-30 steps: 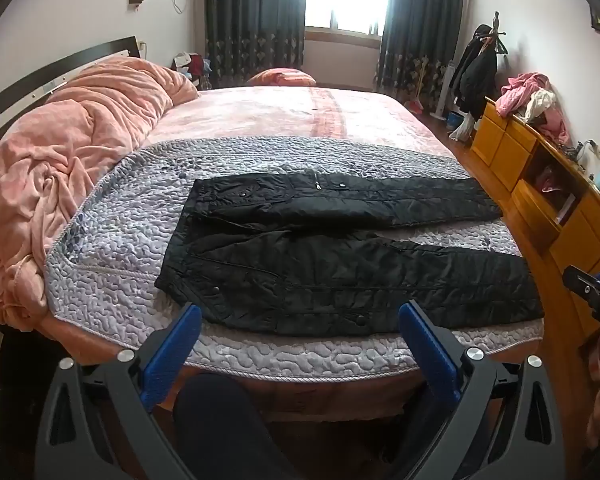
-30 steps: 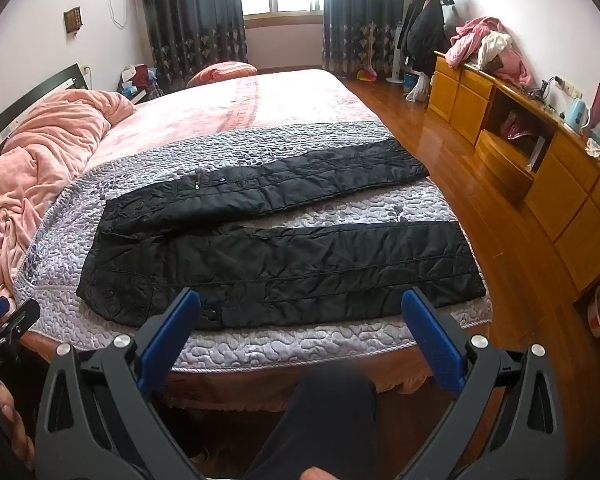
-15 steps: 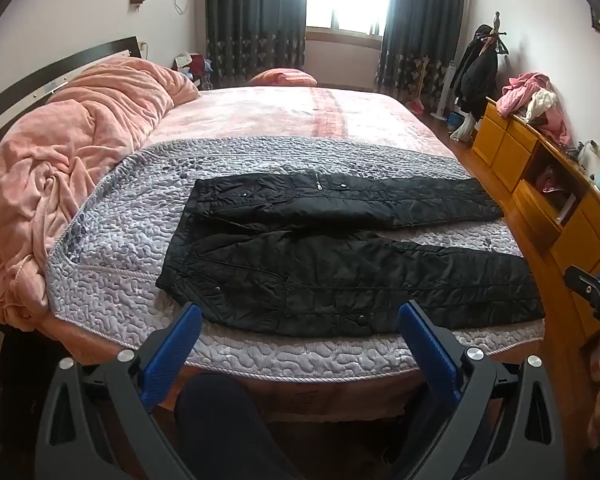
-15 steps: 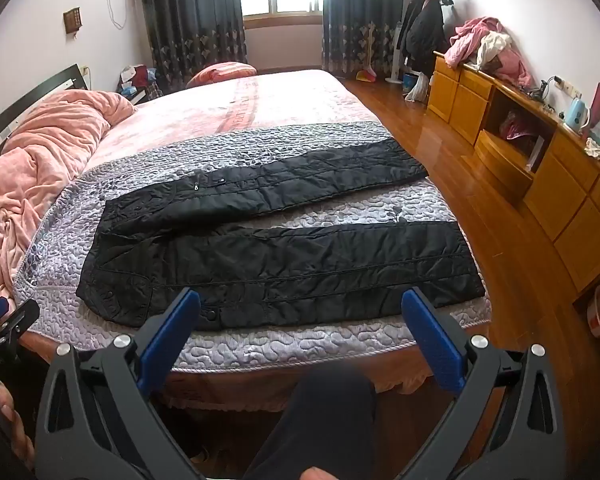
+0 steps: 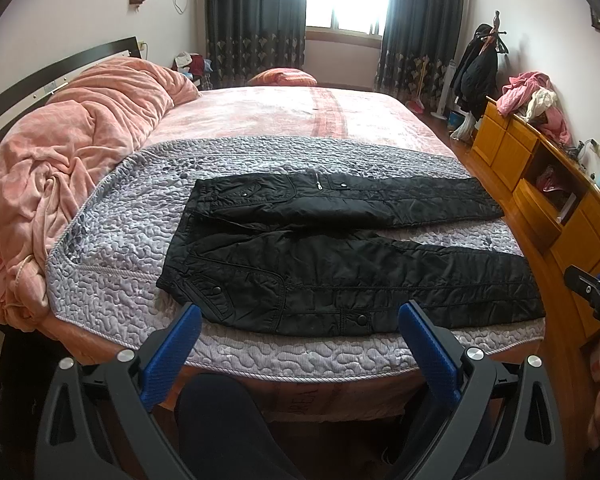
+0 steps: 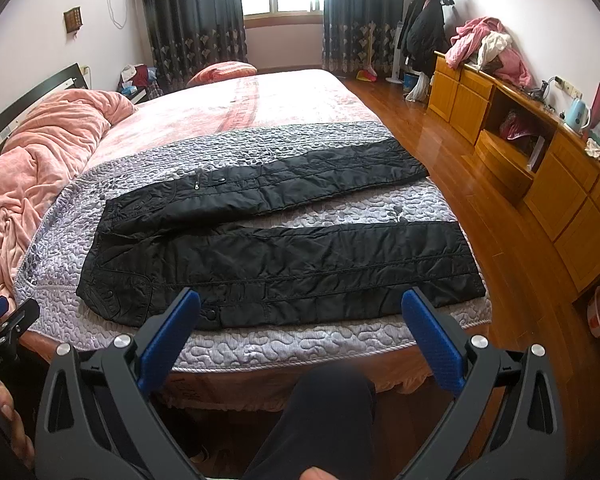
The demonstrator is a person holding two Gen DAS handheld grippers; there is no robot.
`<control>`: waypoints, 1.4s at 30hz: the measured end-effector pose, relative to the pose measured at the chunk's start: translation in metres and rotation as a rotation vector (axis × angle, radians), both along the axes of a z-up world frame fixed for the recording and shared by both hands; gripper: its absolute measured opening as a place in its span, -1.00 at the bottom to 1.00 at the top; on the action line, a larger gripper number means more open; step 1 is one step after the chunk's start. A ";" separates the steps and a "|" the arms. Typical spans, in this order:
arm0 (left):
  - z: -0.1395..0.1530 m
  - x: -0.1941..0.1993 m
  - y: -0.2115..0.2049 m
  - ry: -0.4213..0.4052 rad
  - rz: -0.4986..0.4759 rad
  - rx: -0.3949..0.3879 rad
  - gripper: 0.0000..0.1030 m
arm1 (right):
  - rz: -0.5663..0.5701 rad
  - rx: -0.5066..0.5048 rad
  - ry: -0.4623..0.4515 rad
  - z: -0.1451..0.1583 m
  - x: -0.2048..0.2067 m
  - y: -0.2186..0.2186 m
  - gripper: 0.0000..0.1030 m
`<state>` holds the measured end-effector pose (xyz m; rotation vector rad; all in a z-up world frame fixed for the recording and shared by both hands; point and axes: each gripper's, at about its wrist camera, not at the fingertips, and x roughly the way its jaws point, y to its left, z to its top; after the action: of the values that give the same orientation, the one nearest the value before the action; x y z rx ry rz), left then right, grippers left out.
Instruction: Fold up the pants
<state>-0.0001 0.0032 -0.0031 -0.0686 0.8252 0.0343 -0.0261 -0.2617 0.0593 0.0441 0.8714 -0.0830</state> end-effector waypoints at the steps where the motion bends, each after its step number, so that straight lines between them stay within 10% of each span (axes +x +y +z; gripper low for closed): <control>1: 0.000 0.000 0.000 0.000 0.000 0.002 0.93 | 0.000 0.000 -0.001 0.000 0.000 0.000 0.95; 42: 0.007 0.000 -0.001 -0.005 0.007 0.007 0.93 | 0.001 -0.001 0.003 -0.003 0.001 0.001 0.95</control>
<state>0.0002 0.0025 0.0044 -0.0651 0.8199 0.0435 -0.0250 -0.2603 0.0566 0.0427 0.8745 -0.0826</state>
